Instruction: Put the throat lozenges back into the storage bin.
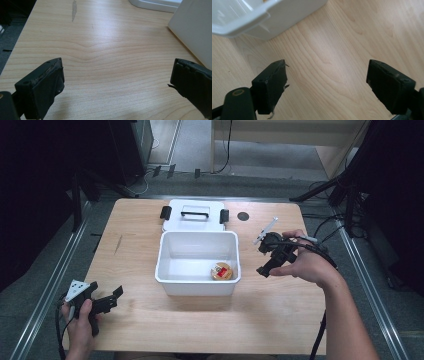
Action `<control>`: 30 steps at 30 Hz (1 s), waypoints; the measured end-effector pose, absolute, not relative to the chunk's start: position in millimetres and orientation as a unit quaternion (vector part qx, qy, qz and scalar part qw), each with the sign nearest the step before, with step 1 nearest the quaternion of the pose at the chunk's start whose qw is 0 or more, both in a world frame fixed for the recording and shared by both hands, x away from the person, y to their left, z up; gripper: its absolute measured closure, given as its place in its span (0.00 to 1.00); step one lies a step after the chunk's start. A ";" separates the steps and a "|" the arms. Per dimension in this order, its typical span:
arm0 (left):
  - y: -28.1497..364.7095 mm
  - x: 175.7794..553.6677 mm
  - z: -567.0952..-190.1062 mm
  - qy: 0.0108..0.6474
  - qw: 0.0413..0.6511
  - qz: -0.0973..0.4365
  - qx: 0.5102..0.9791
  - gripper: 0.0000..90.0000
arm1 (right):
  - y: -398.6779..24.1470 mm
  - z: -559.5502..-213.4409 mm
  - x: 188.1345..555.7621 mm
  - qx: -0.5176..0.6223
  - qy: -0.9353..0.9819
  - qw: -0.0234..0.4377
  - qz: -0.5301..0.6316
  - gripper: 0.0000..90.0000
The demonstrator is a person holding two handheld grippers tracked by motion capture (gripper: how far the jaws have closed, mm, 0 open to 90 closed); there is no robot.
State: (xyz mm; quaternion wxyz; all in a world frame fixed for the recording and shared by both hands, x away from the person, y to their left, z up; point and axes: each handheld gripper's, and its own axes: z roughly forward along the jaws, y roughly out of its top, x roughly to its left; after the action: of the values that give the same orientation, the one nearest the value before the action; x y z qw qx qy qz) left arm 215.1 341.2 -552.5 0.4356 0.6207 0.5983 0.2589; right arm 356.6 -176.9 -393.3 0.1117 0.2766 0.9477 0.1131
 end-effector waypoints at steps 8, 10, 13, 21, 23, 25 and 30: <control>340.8 215.0 -552.5 0.598 0.435 0.257 0.622 0.00 | -199.9 -410.2 354.6 0.328 0.930 0.108 0.123 0.09; 340.7 215.0 -552.6 0.598 0.436 0.257 0.622 0.00 | -208.6 -416.7 354.8 0.339 0.927 0.105 0.123 0.02; 340.6 215.0 -552.5 0.598 0.436 0.257 0.622 0.00 | -221.6 -425.3 352.7 0.370 0.914 0.105 0.130 0.00; 340.5 214.9 -552.5 0.598 0.435 0.258 0.622 0.00 | -244.1 -441.1 345.9 0.416 0.887 0.123 0.157 0.00; 340.5 214.9 -552.5 0.598 0.435 0.258 0.622 0.00 | -252.5 -450.7 341.8 0.435 0.874 0.133 0.172 0.00; 340.6 214.9 -552.5 0.598 0.435 0.258 0.622 0.00 | -255.0 -454.2 340.2 0.441 0.868 0.137 0.180 0.00; 340.6 214.9 -552.5 0.598 0.435 0.258 0.622 0.00 | -265.4 -470.0 330.9 0.464 0.844 0.168 0.211 0.00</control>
State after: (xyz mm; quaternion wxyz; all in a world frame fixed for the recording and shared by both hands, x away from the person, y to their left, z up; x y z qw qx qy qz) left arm 214.9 340.6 -552.5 0.4352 0.6218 0.5980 0.2577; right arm 330.9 -265.4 -470.0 0.1678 0.4638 0.8440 0.2107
